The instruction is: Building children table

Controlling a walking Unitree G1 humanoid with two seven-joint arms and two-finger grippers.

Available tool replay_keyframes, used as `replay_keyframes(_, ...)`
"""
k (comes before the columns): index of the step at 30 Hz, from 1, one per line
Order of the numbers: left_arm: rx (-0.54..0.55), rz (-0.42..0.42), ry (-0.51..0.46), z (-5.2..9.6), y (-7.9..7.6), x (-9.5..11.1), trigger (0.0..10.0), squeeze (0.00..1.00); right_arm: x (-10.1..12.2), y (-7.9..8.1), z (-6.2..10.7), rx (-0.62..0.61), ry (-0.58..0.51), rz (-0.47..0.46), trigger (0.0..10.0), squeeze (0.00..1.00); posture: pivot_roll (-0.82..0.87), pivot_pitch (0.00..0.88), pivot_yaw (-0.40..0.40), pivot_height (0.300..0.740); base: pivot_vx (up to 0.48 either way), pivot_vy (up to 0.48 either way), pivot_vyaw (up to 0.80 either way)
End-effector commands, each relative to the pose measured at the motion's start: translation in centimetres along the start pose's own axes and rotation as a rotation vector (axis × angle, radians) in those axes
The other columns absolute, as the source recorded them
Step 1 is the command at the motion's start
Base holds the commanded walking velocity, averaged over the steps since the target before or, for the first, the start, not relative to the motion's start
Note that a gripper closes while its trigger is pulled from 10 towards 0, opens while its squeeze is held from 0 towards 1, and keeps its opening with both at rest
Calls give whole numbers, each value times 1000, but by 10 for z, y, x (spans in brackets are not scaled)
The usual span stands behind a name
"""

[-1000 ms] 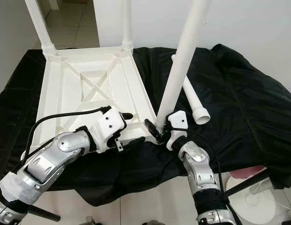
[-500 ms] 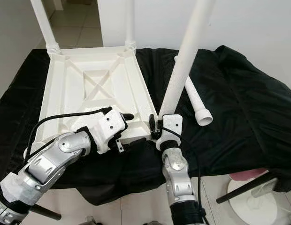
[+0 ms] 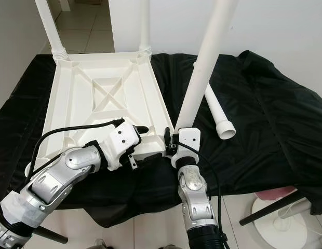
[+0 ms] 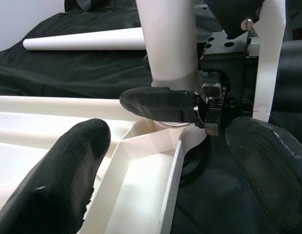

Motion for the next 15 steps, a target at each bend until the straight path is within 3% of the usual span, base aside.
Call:
replay_keyframes(1,-125,-12,40,1,-11,-6,10000,0,-3,-1,3,-15,15,-9,10000,1000,-32,33,-45,740,0,0,0)
replay_keyframes(7,-123,-7,43,3,-12,-7,10000,0,0,-6,4,31,-13,-23,10000,1000,-30,40,-44,740,0,0,0)
replay_keyframes(8,-123,-6,44,3,-12,-7,10000,0,1,-3,5,77,-22,-32,10000,118,-31,42,-44,740,0,0,0)
replay_keyframes(10,-123,-6,44,3,-12,-7,10000,0,2,-1,6,110,-28,-38,10000,118,-31,42,-44,740,0,0,0)
replay_keyframes(11,-121,-6,45,4,-12,-7,10000,0,3,-1,6,157,-38,-46,10000,0,-31,42,-44,740,0,0,0)
replay_keyframes(13,-121,-6,45,4,-12,-7,10000,0,3,-1,6,157,-38,-46,10000,0,-31,42,-44,740,0,0,0)
replay_keyframes(15,-119,-5,45,4,-10,-7,10000,0,7,-6,5,256,-73,-50,10000,0,-33,46,-37,740,0,0,0)
Point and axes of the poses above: a point about 5 cm out from each wrist's last joint towards the gripper, its own z axis pointing back from the gripper into the wrist, its own x axis along the axis of the wrist's last joint, y = z × x, the point moved 4 cm from there along -z, pointing out of the wrist towards the gripper, and after that the axes turned 10 degrees about z, right-handed, at the moved point
